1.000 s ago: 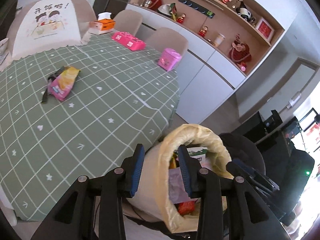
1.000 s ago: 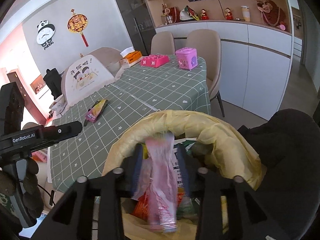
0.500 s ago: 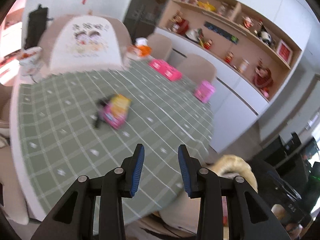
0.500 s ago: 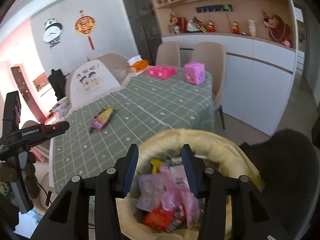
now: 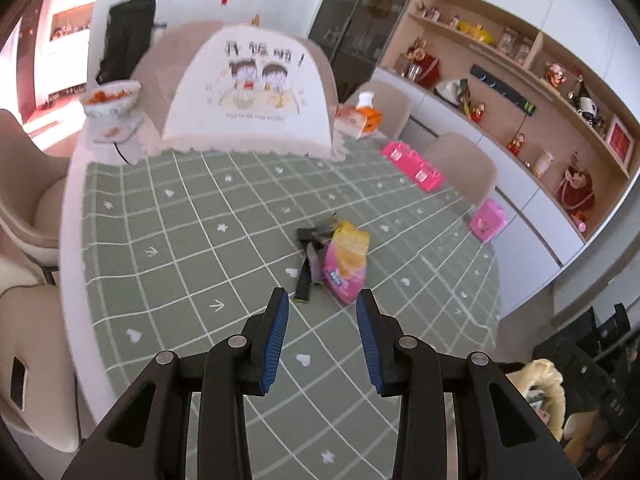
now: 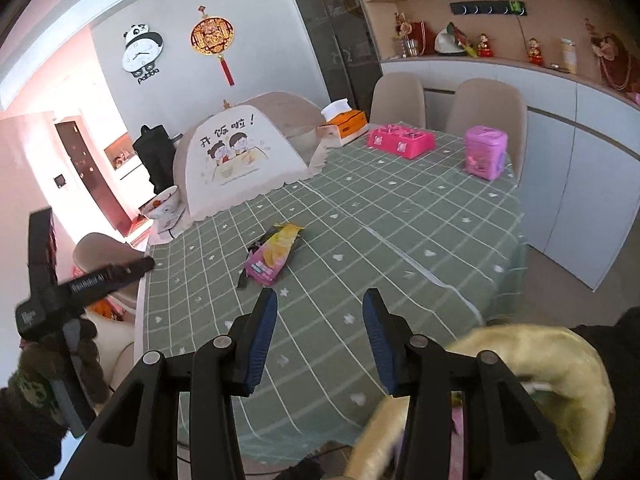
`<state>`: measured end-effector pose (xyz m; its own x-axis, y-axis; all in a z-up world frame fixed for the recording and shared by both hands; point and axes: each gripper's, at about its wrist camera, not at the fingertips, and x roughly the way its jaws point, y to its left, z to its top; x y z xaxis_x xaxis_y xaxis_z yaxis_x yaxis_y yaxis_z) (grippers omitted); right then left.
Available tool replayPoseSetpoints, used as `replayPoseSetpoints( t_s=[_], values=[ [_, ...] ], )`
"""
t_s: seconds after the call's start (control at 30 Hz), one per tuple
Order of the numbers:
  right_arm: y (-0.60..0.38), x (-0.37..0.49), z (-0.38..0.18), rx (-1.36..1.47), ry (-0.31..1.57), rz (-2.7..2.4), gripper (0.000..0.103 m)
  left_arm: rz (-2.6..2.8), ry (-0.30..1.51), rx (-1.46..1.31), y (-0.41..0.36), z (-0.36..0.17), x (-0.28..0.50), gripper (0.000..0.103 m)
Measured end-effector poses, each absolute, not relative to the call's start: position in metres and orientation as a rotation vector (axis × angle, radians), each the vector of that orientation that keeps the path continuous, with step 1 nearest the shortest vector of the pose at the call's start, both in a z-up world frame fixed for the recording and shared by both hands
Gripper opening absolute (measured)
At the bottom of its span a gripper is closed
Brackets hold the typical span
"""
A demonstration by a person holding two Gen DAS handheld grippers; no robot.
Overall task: Collect trash
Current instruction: 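Move both open tools back toward the remaining wrappers on the tablecloth, then grasp the dark wrapper with the left tool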
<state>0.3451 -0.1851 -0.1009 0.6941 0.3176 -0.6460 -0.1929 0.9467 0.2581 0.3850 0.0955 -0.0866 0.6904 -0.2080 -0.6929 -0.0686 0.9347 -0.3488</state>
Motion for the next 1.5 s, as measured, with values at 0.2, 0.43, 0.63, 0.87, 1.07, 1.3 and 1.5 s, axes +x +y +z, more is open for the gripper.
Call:
replayPoseSetpoints(
  t_s=[0.2,0.43,0.63,0.87,1.07,1.3,1.5],
  values=[
    [-0.168,0.385,-0.115,0.179,0.805,0.241,0.043,-0.084,0.894,-0.443,0.104,-0.124,0.439,0.037],
    [-0.153,0.431,-0.132,0.204,0.851,0.223,0.043,-0.038,0.908,-0.424,0.124,-0.132,0.487,0.037],
    [-0.109,0.486,-0.165,0.224,0.922,0.259,0.043,0.080,0.884,-0.388,0.153,-0.125,0.491,0.037],
    [-0.059,0.536,-0.210,0.240,1.009,0.326,0.043,0.179,0.852,-0.324,0.181,-0.120,0.476,0.037],
    [-0.040,0.561,-0.236,0.224,1.056,0.311,0.044,0.181,0.856,-0.333,0.193,-0.120,0.470,0.037],
    [-0.024,0.572,-0.243,0.118,1.043,0.293,0.045,0.159,0.871,-0.340,0.193,-0.124,0.474,0.037],
    [-0.024,0.574,-0.245,0.078,1.037,0.315,0.014,0.117,0.897,-0.368,0.192,-0.132,0.485,0.037]
  ],
)
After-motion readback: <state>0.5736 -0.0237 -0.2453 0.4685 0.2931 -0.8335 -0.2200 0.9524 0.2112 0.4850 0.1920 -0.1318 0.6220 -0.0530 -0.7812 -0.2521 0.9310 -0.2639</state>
